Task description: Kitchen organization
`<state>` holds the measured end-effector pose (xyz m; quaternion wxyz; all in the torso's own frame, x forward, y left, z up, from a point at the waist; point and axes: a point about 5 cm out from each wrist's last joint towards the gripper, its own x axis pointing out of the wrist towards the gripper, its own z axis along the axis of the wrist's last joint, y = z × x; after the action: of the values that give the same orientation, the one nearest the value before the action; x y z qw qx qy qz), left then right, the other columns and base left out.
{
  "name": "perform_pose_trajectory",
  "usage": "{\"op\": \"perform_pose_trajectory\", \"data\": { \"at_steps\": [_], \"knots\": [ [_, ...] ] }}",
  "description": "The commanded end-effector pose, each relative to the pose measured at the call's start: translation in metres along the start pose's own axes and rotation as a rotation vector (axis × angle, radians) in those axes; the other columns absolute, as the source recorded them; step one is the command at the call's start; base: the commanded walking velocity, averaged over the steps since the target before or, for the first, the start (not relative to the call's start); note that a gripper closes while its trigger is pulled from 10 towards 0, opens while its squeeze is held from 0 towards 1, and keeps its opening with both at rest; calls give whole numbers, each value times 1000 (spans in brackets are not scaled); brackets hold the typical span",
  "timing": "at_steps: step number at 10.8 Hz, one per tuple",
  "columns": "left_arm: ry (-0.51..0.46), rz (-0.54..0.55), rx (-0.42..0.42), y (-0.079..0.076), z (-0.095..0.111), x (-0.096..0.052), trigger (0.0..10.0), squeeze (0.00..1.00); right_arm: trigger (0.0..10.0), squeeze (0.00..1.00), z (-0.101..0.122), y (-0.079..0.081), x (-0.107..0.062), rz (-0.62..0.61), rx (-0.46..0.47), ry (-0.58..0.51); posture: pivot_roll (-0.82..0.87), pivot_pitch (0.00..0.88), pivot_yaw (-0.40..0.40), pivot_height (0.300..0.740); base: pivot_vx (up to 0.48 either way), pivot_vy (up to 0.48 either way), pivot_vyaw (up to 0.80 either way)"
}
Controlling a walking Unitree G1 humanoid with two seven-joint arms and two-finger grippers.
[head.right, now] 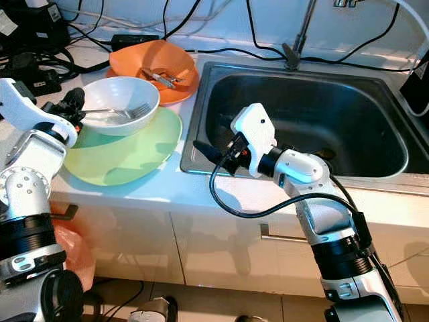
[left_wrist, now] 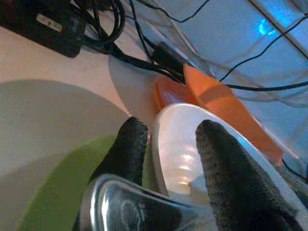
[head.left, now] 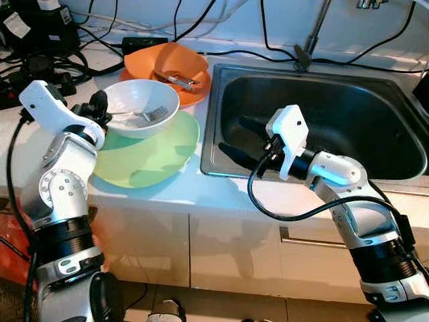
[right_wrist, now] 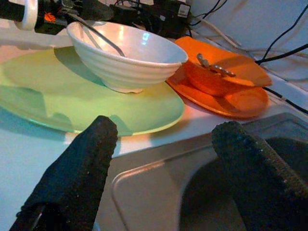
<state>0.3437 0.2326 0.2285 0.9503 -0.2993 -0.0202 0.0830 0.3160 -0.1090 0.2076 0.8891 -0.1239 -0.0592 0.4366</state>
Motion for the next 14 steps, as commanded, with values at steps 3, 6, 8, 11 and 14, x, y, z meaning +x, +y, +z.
{"op": "perform_pose_trajectory", "data": {
  "at_steps": [3,6,8,11,14],
  "knots": [
    [-57,-75,-80,-17,15,-2,0,0,10000,0,1,-1,0,-16,-10,-8,110,76,17,740,0,0,0],
    [-74,-132,-141,-23,21,-3,0,0,10000,0,4,-7,1,-63,14,-30,112,76,19,740,0,0,0],
    [-72,-199,-242,-36,22,-2,0,0,10000,0,9,-15,4,-140,93,-81,115,76,17,740,0,0,0],
    [-48,-414,-486,-81,15,-6,0,0,10000,0,17,-27,11,-349,497,-260,106,75,18,740,0,0,0],
    [-29,-481,-555,-98,13,-5,0,0,10000,0,23,-31,12,-406,685,-337,97,72,25,740,0,0,0]
  ]
}}
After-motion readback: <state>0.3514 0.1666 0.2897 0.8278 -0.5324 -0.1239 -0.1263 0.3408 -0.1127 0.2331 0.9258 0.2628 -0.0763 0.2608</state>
